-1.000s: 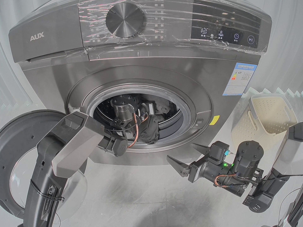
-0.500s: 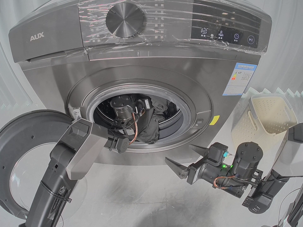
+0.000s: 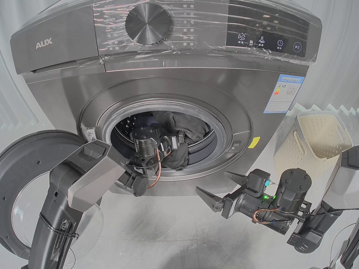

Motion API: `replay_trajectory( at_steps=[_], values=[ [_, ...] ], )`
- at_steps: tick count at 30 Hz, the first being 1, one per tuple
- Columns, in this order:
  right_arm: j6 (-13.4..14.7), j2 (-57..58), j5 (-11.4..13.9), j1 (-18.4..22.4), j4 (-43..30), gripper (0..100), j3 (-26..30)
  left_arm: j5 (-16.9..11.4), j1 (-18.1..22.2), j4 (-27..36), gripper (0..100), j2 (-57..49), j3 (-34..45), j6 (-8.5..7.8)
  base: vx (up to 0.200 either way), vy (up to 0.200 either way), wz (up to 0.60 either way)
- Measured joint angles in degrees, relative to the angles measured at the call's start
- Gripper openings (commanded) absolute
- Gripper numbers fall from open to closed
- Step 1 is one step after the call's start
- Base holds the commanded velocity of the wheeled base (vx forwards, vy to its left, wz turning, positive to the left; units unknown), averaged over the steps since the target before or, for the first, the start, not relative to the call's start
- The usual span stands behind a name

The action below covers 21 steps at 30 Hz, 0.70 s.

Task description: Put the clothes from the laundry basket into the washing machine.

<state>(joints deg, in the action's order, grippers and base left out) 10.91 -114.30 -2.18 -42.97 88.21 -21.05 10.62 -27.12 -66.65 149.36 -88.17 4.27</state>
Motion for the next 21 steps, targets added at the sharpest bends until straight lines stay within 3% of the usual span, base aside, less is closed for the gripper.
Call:
replay_trajectory(
  at_steps=[9,18,19,21],
  values=[
    [0.00,-0.28,-0.06,-0.88,0.00,100,0.09,-3.95,-2.01,-1.40,100,-4.77,12.92,-0.60,0.000,0.000,0.00],
    [0.22,-0.30,-0.11,-1.60,0.00,100,-0.06,-5.03,-1.90,-1.32,100,-2.47,12.29,-1.82,0.000,0.000,0.00],
    [0.24,-0.30,-0.11,-1.67,0.02,100,-0.11,-5.05,-1.71,-1.43,0,-2.11,12.13,-2.11,0.000,0.000,0.00],
    [0.22,-0.30,-0.06,-1.71,0.02,100,-0.11,-5.16,-1.49,-1.56,0,-1.45,11.82,-2.60,0.000,0.000,0.00]
  ],
)
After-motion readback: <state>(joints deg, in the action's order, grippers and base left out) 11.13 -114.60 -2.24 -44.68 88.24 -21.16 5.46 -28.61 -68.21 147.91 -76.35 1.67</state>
